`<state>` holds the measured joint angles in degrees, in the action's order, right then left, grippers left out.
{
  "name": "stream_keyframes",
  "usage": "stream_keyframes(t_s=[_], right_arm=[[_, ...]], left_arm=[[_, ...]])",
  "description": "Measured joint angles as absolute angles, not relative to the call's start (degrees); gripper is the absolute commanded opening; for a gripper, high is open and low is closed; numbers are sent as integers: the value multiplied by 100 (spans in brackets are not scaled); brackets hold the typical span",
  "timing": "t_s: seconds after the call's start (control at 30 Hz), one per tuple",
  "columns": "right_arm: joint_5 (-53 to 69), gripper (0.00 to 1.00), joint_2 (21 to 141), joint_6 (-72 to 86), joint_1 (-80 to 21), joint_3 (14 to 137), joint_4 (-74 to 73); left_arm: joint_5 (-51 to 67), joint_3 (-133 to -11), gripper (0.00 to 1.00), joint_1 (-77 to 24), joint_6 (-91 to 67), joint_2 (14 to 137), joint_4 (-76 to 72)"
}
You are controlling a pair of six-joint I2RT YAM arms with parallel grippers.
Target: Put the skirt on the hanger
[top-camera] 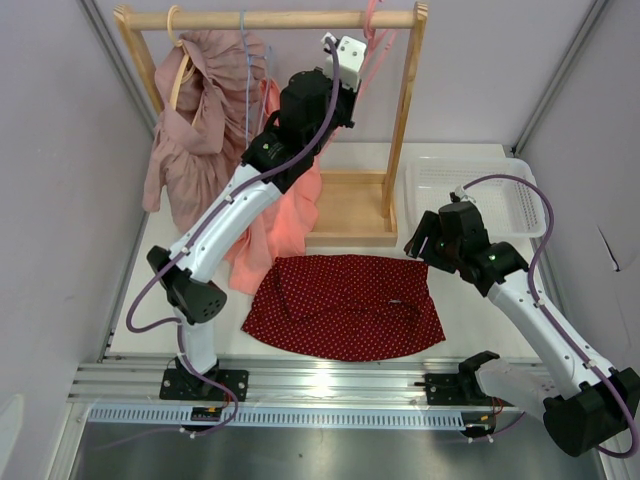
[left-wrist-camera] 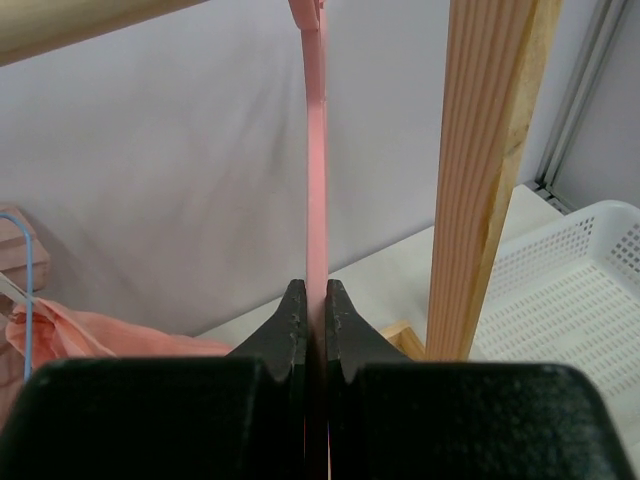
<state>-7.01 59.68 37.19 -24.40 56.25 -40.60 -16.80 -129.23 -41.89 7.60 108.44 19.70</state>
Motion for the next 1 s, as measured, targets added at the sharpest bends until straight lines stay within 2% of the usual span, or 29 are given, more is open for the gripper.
stream_keyframes(t_s=[1.0], right_arm=[[-657, 68, 5968, 3717, -2438, 5612, -3999]], left_arm=[[-1717, -11649, 0, -4211, 974, 9664, 1559]])
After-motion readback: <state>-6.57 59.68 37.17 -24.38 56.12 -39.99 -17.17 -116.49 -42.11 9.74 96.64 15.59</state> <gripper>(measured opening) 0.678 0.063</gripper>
